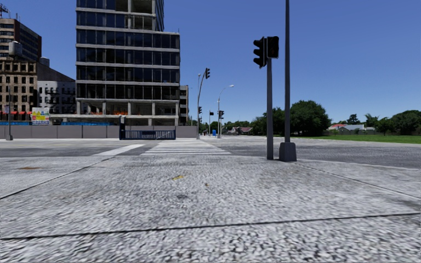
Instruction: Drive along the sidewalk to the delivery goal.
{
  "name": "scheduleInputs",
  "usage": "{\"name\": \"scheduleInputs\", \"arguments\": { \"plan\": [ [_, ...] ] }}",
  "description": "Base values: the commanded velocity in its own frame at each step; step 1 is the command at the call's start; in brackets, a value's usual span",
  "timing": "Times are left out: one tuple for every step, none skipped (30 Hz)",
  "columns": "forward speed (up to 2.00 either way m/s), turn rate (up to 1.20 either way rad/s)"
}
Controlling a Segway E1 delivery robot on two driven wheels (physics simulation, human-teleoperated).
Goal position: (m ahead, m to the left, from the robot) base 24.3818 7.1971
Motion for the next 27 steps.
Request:
{"name": "scheduleInputs", "arguments": {
  "plan": [
    [1.85, 0.0],
    [1.85, 0.0],
    [1.85, 0.0],
    [1.85, 0.0],
    [1.86, 0.0],
    [1.86, 0.0],
    [1.86, 0.0],
    [1.86, 0.0],
    [1.86, 0.0],
    [1.86, 0.0],
    [1.86, 0.0],
    [1.86, 0.0],
    [1.86, 0.0],
    [1.86, 0.0],
    [1.86, 0.0],
    [1.86, 0.0],
    [1.86, 0.0],
    [1.86, 0.0],
    [1.86, 0.0],
    [1.86, 0.0],
    [1.86, 0.0],
    [1.86, 0.0],
    [1.86, 0.0],
    [1.86, 0.0],
    [1.86, 0.0],
    [1.86, 0.0],
    [1.86, 0.0]
  ]
}}
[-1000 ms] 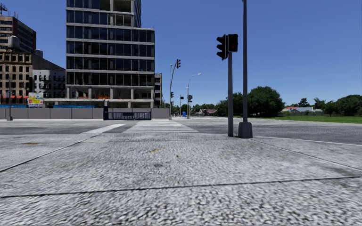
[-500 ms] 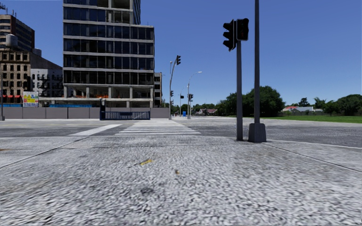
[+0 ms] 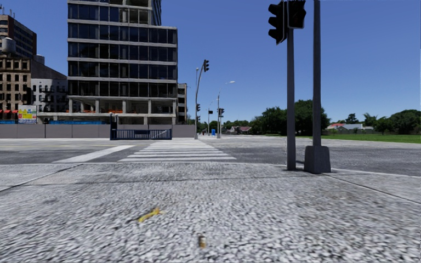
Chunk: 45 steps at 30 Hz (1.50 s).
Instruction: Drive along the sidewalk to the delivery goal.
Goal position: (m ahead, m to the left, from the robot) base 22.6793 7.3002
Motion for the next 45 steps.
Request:
{"name": "scheduleInputs", "arguments": {
  "plan": [
    [1.86, 0.0],
    [1.86, 0.0],
    [1.86, 0.0],
    [1.86, 0.0],
    [1.86, 0.0],
    [1.86, 0.0],
    [1.86, 0.0],
    [1.86, 0.0],
    [1.86, 0.0],
    [1.86, 0.0],
    [1.86, 0.0],
    [1.86, 0.0],
    [1.86, 0.0],
    [1.86, 0.0],
    [1.86, 0.0],
    [1.86, 0.0],
    [1.86, 0.0],
    [1.86, 0.0],
    [1.86, 0.0],
    [1.86, 0.0],
    [1.86, 0.0],
    [1.86, 0.0],
    [1.86, 0.0],
    [1.86, 0.0],
    [1.86, 0.0],
    [1.86, 0.0],
    [1.86, 0.0],
    [1.86, 0.0],
    [1.86, 0.0],
    [1.86, 0.0],
    [1.86, 0.0],
    [1.86, 0.0],
    [1.86, 0.0],
    [1.86, 0.0],
    [1.86, 0.0],
    [1.86, 0.0],
    [1.86, 0.0],
    [1.86, 0.1],
    [1.86, 0.52],
    [1.86, 0.59],
    [1.86, 0.61],
    [1.86, 0.51],
    [1.86, 0.07],
    [1.86, 0.0],
    [1.86, 0.0]
  ]
}}
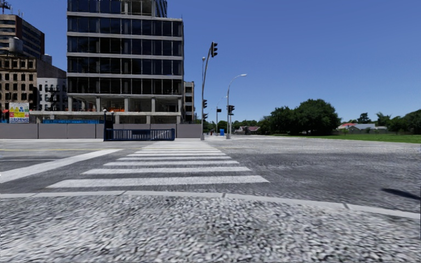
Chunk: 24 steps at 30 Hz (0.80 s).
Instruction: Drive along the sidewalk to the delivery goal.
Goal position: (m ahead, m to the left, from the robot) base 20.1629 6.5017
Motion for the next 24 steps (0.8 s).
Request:
{"name": "scheduleInputs", "arguments": {
  "plan": [
    [1.86, 0.0],
    [1.86, 0.0],
    [1.86, 0.0],
    [1.86, 0.0],
    [1.86, 0.0],
    [1.86, 0.0],
    [1.86, 0.0],
    [1.86, 0.0],
    [1.86, 0.0],
    [1.86, 0.0],
    [1.86, 0.0],
    [1.86, 0.0],
    [1.86, 0.0],
    [1.86, 0.0],
    [1.86, 0.0],
    [1.86, 0.0],
    [1.86, 0.0],
    [1.86, 0.0],
    [1.86, 0.0],
    [1.86, 0.0],
    [1.86, 0.0],
    [1.86, 0.19],
    [1.86, 0.57],
    [1.86, 0.65]
  ]
}}
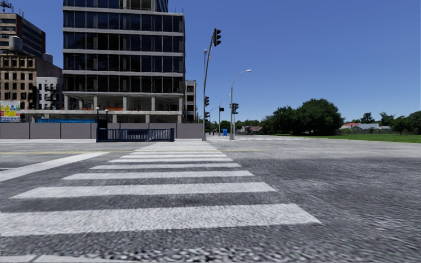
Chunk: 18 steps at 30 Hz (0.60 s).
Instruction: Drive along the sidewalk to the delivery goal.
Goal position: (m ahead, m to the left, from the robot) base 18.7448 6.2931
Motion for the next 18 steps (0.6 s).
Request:
{"name": "scheduleInputs", "arguments": {
  "plan": [
    [1.86, 0.66],
    [1.86, 0.54],
    [1.86, 0.11],
    [1.86, 0.02],
    [1.86, 0.0],
    [1.86, 0.0],
    [1.86, 0.0],
    [1.86, 0.0],
    [1.86, 0.0],
    [1.86, 0.0],
    [1.86, 0.0],
    [1.86, 0.0],
    [1.86, 0.0],
    [1.86, 0.0],
    [1.86, 0.0],
    [1.86, 0.0],
    [1.86, 0.0],
    [1.86, 0.0]
  ]
}}
